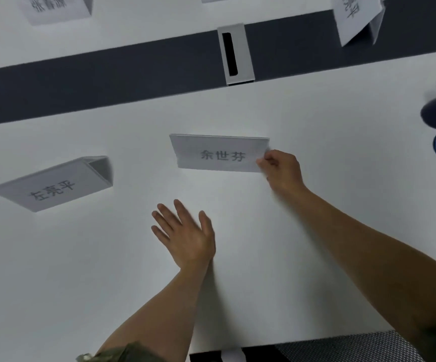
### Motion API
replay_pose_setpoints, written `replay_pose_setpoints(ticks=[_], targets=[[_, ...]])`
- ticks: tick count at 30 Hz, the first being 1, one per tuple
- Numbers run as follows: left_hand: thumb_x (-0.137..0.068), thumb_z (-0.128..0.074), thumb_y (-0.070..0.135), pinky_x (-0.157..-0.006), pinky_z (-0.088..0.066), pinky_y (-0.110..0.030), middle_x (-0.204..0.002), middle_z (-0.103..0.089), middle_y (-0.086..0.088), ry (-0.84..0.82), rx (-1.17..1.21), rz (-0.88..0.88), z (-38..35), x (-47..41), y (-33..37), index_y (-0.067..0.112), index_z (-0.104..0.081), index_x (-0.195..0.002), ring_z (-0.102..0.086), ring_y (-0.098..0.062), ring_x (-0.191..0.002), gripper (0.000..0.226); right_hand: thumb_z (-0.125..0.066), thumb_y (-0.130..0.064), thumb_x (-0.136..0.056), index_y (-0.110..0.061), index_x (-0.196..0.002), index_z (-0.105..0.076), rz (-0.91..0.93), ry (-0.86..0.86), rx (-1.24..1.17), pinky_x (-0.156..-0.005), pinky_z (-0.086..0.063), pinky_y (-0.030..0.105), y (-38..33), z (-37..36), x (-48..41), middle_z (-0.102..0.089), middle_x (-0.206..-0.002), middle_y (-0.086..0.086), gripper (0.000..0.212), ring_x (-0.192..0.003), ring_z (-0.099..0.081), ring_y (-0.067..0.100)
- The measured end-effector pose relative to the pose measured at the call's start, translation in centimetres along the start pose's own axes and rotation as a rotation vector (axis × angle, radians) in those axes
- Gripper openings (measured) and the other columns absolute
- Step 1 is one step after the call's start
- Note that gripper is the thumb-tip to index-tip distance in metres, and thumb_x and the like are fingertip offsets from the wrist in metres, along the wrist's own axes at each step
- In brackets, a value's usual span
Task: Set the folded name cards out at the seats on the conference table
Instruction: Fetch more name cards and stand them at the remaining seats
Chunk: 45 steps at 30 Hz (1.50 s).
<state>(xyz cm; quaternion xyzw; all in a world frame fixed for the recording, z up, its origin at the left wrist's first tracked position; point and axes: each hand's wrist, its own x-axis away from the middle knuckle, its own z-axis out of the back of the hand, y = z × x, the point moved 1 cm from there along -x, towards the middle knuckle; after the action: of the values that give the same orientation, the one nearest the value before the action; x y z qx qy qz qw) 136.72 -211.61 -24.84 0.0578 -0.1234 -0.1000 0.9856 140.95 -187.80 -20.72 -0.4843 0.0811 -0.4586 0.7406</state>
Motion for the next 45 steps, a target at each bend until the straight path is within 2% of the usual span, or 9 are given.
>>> replay_pose_setpoints(ticks=[5, 9, 12, 15, 18, 21, 25, 34, 45], targets=[[-0.094, -0.027, 0.05, -0.118, -0.006, -0.057, -0.159, -0.008, -0.024, 0.001, 0.005, 0.005, 0.1, 0.0, 0.1, 0.011, -0.019, -0.15, -0.001, -0.039, -0.147, 0.069, -0.06, -0.019, -0.091, -0.015, -0.077, -0.058, -0.012, 0.124, 0.084, -0.066, -0.04, 0.031, 2.9, 7.3, -0.5, -0.056, -0.069, 0.0, 0.014, -0.07, -0.051, 0.019], [-0.094, -0.023, 0.052, -0.118, -0.003, -0.056, -0.16, -0.004, -0.022, -0.008, 0.016, 0.006, 0.2, 0.1, 0.3, 0.011, -0.016, -0.151, 0.003, -0.037, -0.148, 0.071, -0.054, -0.015, -0.092, -0.008, -0.083, -0.062, -0.067, 0.182, 0.142, -0.067, -0.038, 0.03, 3.8, 10.9, -0.8, -0.063, -0.083, 0.009, 0.014, -0.082, -0.058, 0.031], [-0.094, -0.022, 0.052, -0.119, -0.001, -0.055, -0.16, -0.003, -0.022, -0.015, 0.022, 0.008, 0.2, 0.0, 0.3, 0.011, -0.015, -0.152, 0.004, -0.036, -0.148, 0.071, -0.051, -0.015, -0.093, -0.011, -0.108, -0.066, -0.094, 0.195, 0.138, -0.075, -0.042, 0.028, 3.2, 11.8, -0.8, -0.064, -0.098, 0.003, 0.021, -0.099, -0.062, 0.028], [-0.095, -0.024, 0.051, -0.118, -0.001, -0.056, -0.16, -0.003, -0.022, -0.014, 0.03, 0.007, 0.2, 0.1, 0.2, 0.011, -0.015, -0.152, 0.004, -0.036, -0.148, 0.07, -0.055, -0.025, -0.094, -0.022, -0.137, -0.047, -0.107, 0.332, 0.157, -0.095, -0.046, 0.037, 2.4, 12.2, 0.3, -0.055, -0.131, 0.003, 0.044, -0.119, -0.054, 0.022], [-0.096, -0.025, 0.05, -0.118, -0.001, -0.056, -0.16, -0.002, -0.023, -0.018, 0.038, 0.004, 0.2, 0.2, 0.2, 0.011, -0.015, -0.152, 0.005, -0.037, -0.148, 0.069, -0.054, -0.025, -0.094, -0.025, -0.145, -0.036, 0.062, 0.417, 0.341, -0.096, -0.044, 0.043, 0.5, 11.8, 2.1, -0.037, -0.148, 0.001, 0.053, -0.133, -0.039, 0.022], [-0.095, -0.024, 0.051, -0.118, 0.0, -0.056, -0.159, -0.002, -0.023, -0.023, 0.031, 0.0, 0.3, 0.2, 0.2, 0.011, -0.014, -0.152, 0.005, -0.037, -0.148, 0.07, -0.054, -0.029, -0.095, -0.027, -0.149, -0.031, 0.231, 0.277, 0.469, -0.101, -0.042, 0.045, -1.3, 10.2, 3.0, -0.023, -0.158, 0.001, 0.059, -0.143, -0.024, 0.022], [-0.096, -0.025, 0.05, -0.118, -0.001, -0.056, -0.16, -0.002, -0.023, -0.022, 0.029, 0.002, 0.4, 0.3, 0.3, 0.01, -0.015, -0.151, 0.004, -0.037, -0.148, 0.069, -0.051, -0.034, -0.097, -0.029, -0.153, -0.02, 0.259, 0.025, 0.728, -0.106, -0.038, 0.052, -1.9, 8.3, 2.2, -0.007, -0.163, 0.003, 0.064, -0.15, 0.001, 0.026], [-0.096, -0.025, 0.051, -0.119, 0.001, -0.054, -0.16, -0.002, -0.022, -0.013, 0.027, 0.001, 0.4, 0.3, 0.3, 0.011, -0.015, -0.152, 0.006, -0.037, -0.148, 0.07, -0.05, -0.021, -0.098, -0.026, -0.149, -0.03, 0.35, 0.005, 0.685, -0.105, -0.04, 0.051, -1.5, 10.0, -1.5, -0.014, -0.162, 0.005, 0.055, -0.15, 0.002, 0.026], [-0.096, -0.024, 0.051, -0.119, -0.002, -0.056, -0.159, -0.006, -0.023, -0.013, 0.018, -0.003, 0.2, 0.1, 0.2, 0.01, -0.018, -0.151, 0.002, -0.039, -0.147, 0.069, -0.055, -0.022, -0.095, -0.026, -0.148, -0.032, 0.364, 0.047, 0.684, -0.096, -0.047, 0.049, -1.2, 9.6, -1.1, -0.016, -0.161, 0.004, 0.058, -0.15, 0.001, 0.024]])
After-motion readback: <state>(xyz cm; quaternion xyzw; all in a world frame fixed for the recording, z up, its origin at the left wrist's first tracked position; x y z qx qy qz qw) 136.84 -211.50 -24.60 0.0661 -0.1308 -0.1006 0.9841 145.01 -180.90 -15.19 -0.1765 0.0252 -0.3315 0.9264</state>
